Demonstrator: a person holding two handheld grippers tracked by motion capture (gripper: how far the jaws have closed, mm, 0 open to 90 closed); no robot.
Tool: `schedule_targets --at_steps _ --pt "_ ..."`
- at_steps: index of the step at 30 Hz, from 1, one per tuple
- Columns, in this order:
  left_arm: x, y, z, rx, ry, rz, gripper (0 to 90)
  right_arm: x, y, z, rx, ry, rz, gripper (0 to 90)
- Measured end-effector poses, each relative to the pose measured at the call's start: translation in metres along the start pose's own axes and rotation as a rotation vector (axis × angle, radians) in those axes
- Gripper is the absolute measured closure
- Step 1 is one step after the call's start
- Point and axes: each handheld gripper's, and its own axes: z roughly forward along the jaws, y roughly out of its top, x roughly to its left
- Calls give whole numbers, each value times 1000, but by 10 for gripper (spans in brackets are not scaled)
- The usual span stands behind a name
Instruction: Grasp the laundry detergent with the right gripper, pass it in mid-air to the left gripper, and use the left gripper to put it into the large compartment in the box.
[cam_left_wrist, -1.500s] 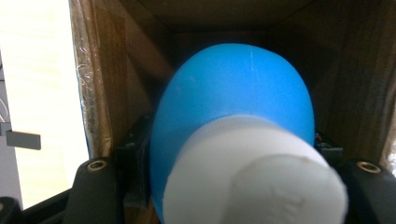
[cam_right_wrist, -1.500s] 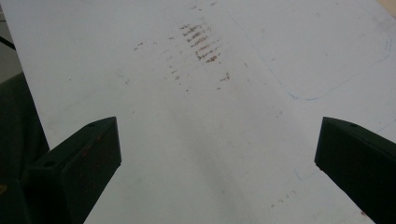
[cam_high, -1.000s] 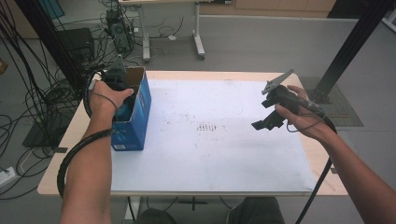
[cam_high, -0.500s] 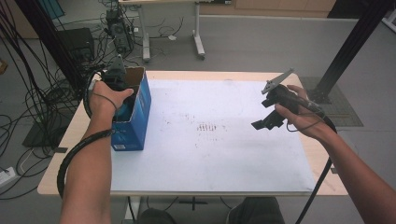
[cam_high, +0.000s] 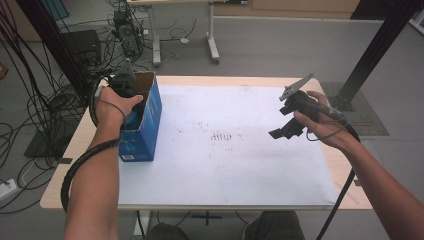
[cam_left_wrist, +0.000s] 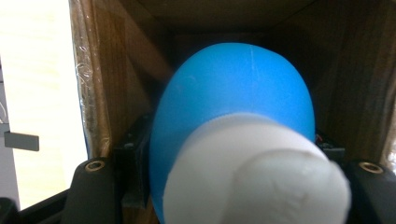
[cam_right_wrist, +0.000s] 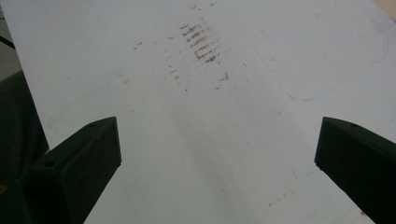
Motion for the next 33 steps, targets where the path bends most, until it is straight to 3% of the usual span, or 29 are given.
schedule_targets --at_steps 22,33 --pt "-9 -6 -38 -50 30 42 271 1 4 -4 -20 -8 -6 4" --pt "-16 -12 -71 -87 54 76 234 2 0 -11 -3 -25 15 4"
